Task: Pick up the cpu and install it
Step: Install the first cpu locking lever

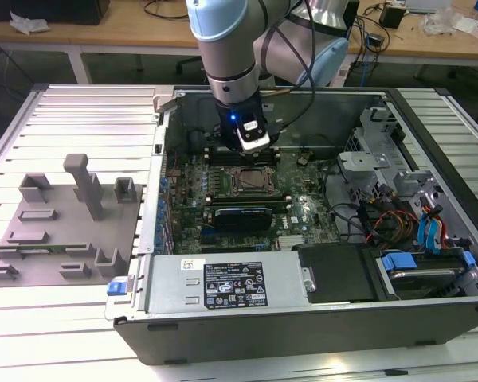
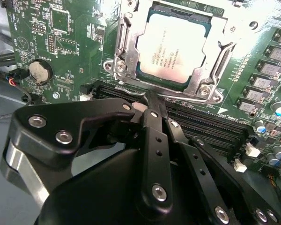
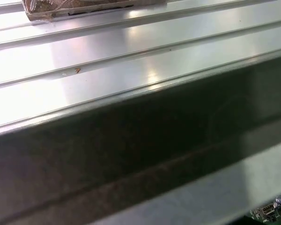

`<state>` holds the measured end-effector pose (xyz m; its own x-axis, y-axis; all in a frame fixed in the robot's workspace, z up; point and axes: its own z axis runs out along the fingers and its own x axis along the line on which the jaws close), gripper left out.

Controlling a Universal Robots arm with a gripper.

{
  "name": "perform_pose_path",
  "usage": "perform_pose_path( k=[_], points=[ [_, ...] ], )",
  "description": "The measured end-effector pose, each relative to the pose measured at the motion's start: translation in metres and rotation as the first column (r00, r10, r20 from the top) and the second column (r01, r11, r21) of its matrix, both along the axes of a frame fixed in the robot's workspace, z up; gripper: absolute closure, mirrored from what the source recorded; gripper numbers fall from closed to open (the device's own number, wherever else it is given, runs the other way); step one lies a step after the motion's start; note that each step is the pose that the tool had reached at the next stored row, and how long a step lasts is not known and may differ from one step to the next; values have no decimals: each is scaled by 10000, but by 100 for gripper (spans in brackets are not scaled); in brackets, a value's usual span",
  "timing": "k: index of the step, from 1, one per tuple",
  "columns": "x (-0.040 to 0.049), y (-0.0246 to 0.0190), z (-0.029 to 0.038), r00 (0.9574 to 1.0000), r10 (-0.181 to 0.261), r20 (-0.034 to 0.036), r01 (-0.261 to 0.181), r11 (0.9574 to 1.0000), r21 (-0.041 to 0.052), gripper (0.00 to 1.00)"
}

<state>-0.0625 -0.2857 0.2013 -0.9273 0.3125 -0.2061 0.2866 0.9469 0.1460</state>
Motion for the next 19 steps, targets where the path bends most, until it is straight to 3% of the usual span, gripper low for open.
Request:
perform_pose_path(
  k=[12,19],
  points=[
    [-1,-18,-28,10000,-3,18,3,10000,-13,89],
    [30,-18,-57,10000,4,87,-4,10000,19,89]
  ],
)
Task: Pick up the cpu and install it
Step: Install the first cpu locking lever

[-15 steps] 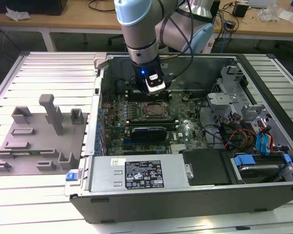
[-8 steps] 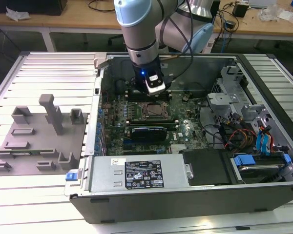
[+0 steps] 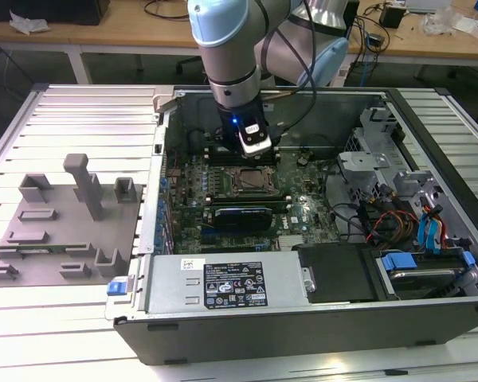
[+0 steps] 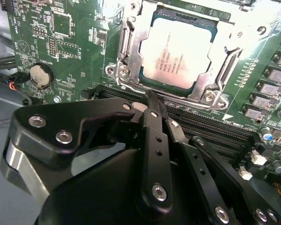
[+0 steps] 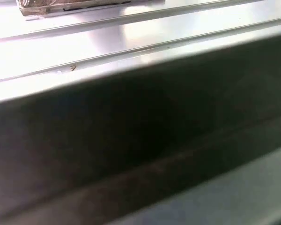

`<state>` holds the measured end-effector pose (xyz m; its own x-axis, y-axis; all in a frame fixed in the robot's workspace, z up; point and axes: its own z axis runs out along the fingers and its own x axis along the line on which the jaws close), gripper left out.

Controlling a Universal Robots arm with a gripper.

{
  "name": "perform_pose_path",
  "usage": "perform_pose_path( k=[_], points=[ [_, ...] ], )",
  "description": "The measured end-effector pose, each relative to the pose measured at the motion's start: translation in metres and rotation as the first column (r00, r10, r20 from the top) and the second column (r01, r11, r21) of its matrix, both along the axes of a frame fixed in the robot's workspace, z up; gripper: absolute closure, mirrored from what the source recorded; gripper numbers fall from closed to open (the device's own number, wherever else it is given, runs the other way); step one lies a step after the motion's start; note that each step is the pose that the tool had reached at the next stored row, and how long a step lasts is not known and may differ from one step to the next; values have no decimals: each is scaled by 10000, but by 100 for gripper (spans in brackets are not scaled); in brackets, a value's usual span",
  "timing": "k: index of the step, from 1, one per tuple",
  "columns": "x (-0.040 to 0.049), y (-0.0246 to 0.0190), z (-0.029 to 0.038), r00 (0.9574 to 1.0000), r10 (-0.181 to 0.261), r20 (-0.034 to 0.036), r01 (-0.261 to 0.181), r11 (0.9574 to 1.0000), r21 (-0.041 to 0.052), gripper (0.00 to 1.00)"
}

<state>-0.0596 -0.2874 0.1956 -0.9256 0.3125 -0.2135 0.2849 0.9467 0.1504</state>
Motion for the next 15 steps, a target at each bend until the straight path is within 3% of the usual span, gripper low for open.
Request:
perform_pose_path(
  k=[4,9,11,13,15],
  points=[
    [6,-1,1,10000,1,4,-1,10000,28,89],
    [9,1,12,10000,2,55,-3,9999,147,89],
    [8,-1,55,10000,1,50,-2,9999,138,89],
    [8,-1,149,10000,-1,51,0,9999,119,89],
    [8,-1,192,10000,-2,49,2,10000,25,89]
  ],
)
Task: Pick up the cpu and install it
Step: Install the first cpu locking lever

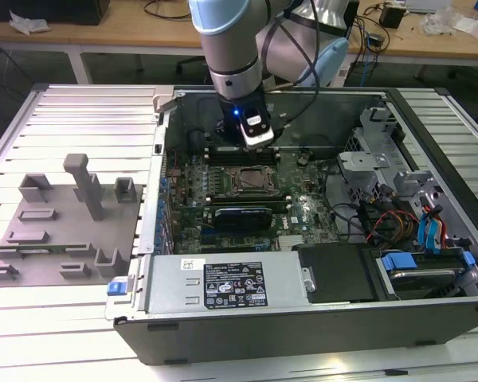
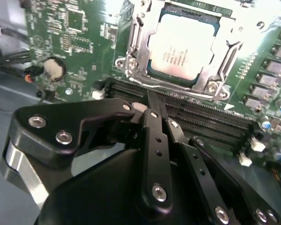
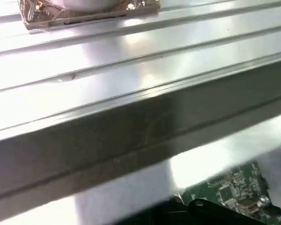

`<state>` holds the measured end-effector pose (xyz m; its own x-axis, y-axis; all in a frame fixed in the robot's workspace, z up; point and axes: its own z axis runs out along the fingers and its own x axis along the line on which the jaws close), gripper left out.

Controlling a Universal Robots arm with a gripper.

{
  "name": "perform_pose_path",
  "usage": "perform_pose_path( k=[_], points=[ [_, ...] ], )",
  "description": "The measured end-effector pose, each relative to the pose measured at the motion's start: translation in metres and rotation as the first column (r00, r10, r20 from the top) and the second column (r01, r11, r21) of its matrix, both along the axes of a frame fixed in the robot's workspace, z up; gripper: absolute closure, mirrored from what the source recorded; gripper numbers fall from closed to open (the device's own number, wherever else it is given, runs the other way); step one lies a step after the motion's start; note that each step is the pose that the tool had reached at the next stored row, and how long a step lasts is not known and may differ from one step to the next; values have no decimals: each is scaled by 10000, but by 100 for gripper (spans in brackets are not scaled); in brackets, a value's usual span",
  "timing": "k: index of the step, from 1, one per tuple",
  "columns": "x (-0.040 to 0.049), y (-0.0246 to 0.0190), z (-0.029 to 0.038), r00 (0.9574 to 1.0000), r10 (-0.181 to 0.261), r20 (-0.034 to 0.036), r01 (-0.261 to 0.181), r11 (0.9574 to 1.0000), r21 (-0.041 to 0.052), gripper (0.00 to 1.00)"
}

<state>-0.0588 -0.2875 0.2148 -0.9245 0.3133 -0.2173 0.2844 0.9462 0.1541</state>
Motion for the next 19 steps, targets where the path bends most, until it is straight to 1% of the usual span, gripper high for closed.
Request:
perform_pose_path(
  k=[1,2,4,5,7,8,9,10,12,13,14,15,19],
  points=[
    [0,-1,8,10000,-2,-74,0,9998,-211,89],
    [0,-2,8,9999,-9,-169,3,9994,-352,89],
    [-1,-3,9,9994,-21,-343,1,9984,-570,89],
    [-1,-3,8,9991,-23,-434,-5,9980,-630,89],
    [-1,-3,8,9990,-24,-439,-4,9980,-633,89],
    [0,-3,8,9989,-23,-467,-7,9980,-634,89],
    [5,-3,6,9982,-22,-591,-15,9980,-628,89],
    [22,-4,6,9954,-20,-961,-37,9983,-589,89],
    [41,-5,6,9907,-14,-1361,-58,9986,-523,89],
    [52,-6,6,9874,-7,-1582,-71,9988,-488,89],
    [61,-7,6,9843,-1,-1765,-81,9989,-459,89],
    [63,-7,7,9818,1,-1898,-86,9990,-442,89],
    [73,-11,5,9818,55,-1899,-141,9989,-438,89]
  ],
)
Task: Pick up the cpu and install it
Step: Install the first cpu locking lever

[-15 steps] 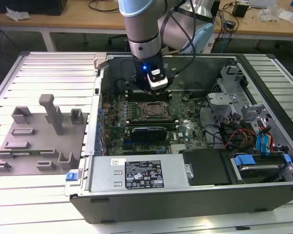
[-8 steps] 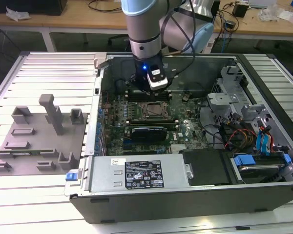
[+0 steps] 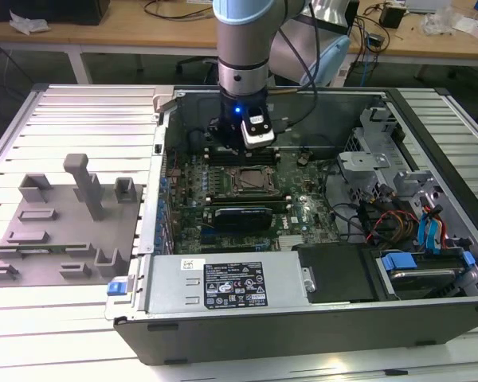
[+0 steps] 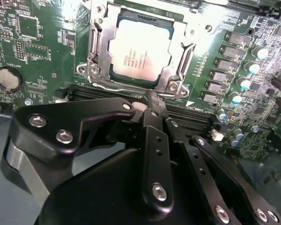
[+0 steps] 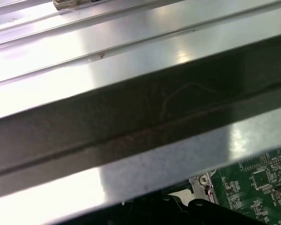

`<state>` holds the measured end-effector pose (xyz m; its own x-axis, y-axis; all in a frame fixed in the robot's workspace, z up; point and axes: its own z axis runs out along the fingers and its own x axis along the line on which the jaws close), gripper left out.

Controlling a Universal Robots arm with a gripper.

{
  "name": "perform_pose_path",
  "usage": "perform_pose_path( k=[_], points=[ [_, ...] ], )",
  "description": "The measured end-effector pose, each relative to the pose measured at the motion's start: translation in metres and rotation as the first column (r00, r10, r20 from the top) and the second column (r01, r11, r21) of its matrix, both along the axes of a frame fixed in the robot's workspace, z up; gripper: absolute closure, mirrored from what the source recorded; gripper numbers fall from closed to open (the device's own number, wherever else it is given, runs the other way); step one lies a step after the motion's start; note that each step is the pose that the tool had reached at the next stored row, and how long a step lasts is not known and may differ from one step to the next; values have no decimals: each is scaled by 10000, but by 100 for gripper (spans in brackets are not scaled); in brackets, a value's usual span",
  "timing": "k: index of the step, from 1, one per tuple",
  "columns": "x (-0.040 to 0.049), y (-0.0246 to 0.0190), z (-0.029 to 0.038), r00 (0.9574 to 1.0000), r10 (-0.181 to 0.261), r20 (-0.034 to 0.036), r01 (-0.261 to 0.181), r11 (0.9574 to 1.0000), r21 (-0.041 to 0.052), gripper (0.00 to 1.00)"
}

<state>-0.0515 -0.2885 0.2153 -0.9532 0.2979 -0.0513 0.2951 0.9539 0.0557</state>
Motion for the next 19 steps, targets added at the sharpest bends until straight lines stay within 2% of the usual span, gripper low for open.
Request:
perform_pose_path(
  k=[3,5,9,11,14,16,19],
  points=[
    [35,-3,-1,9997,261,-2,-261,9997,-2,89],
    [51,-3,-3,9980,635,-2,-635,9980,-3,89],
    [67,-2,-13,9903,1390,-3,-1390,9903,-2,89],
    [84,-2,-18,9836,1803,-7,-1803,9836,-2,89],
    [134,-8,-20,9802,1981,-25,-1981,9802,2,89],
    [139,-30,-21,9792,2029,-34,-2029,9792,4,89],
    [139,-116,-22,9777,2099,-39,-2099,9777,6,89]
  ],
)
